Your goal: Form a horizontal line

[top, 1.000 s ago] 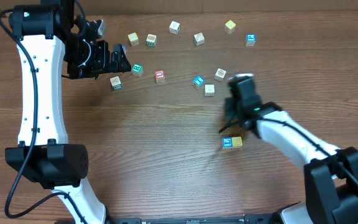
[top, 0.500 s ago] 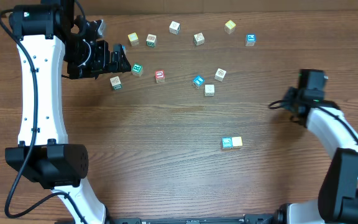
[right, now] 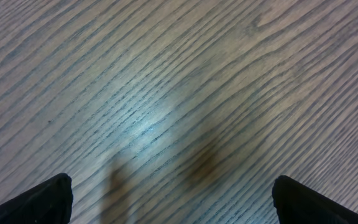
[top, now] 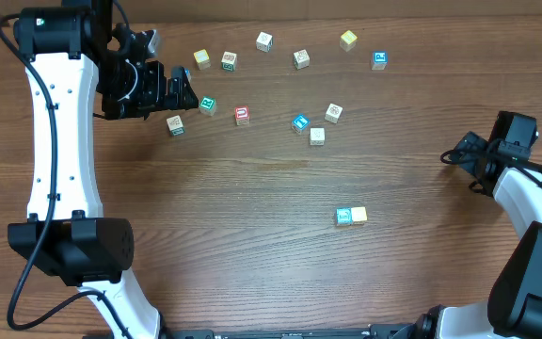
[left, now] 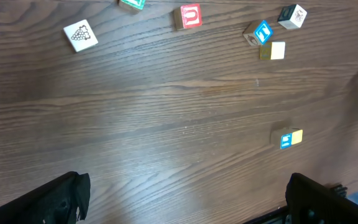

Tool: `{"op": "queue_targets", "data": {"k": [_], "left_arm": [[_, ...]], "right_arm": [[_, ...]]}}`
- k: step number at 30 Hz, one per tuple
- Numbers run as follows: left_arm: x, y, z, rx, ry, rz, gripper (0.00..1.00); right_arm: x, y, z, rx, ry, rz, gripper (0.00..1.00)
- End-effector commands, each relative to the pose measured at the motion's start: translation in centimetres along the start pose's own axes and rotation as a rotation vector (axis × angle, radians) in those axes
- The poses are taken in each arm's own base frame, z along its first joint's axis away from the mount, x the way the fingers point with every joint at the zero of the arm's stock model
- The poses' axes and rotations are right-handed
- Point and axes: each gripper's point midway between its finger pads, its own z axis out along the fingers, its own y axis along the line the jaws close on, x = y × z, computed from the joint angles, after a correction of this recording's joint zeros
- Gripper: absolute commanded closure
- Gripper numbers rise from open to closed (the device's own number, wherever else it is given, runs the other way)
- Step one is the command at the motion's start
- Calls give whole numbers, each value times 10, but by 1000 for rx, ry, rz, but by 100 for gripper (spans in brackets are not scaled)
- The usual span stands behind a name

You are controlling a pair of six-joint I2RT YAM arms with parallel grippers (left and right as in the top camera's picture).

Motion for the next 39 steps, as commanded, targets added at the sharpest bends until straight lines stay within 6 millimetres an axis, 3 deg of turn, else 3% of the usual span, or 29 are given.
{"op": "queue_targets", "data": {"k": [1, 20, 29, 39], "left_arm": [[-3, -5, 0, 2, -8, 13, 0], [-4, -5, 0, 2, -8, 13, 0], [-22, 17, -1, -121, -76, 37, 0], [-46, 10, -2, -103, -174, -2, 0]], "right_arm": [[-4, 0, 0, 0, -12, 7, 0], [-4, 0, 0, 0, -12, 7, 0], [-4, 0, 0, 0, -12, 7, 0], [-4, 0, 0, 0, -12, 7, 0]]}}
